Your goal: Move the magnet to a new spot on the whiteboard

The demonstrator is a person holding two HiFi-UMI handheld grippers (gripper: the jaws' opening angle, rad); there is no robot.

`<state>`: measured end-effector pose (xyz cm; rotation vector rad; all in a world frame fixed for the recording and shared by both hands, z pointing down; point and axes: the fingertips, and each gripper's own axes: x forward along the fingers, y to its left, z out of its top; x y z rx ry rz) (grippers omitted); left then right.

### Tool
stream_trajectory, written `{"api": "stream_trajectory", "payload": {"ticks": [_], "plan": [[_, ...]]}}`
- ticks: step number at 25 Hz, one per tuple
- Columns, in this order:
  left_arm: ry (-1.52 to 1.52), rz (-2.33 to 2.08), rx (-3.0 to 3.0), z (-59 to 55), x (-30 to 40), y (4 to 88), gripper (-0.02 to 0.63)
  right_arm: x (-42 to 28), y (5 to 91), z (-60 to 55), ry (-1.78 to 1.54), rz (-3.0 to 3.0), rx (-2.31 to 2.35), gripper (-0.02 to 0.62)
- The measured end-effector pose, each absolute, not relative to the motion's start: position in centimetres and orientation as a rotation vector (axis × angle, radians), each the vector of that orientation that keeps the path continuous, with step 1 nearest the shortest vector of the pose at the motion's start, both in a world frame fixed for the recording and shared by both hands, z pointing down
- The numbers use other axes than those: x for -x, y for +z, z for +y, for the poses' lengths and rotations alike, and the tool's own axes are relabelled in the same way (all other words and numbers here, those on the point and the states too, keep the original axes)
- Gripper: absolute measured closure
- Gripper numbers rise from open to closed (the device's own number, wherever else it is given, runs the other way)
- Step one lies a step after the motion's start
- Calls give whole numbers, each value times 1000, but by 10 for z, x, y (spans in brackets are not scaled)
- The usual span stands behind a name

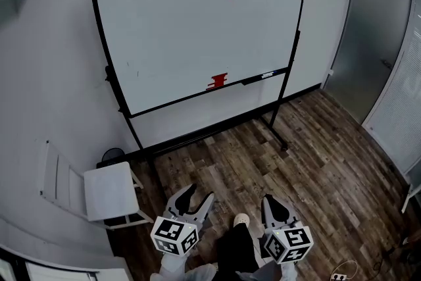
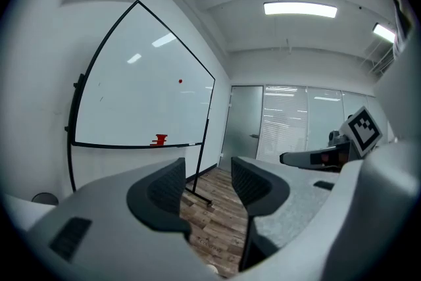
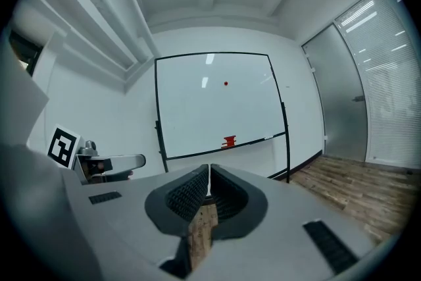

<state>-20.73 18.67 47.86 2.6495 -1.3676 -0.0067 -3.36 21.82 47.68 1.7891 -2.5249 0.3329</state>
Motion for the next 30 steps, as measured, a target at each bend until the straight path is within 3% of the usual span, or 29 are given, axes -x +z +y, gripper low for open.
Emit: {"api": "stream_trajectory", "payload": {"ticks": [30], "plan": [[35,-1450,-2692,-57,101,449,373,-63,447,-47,301,-2624,-1682,565]]}}
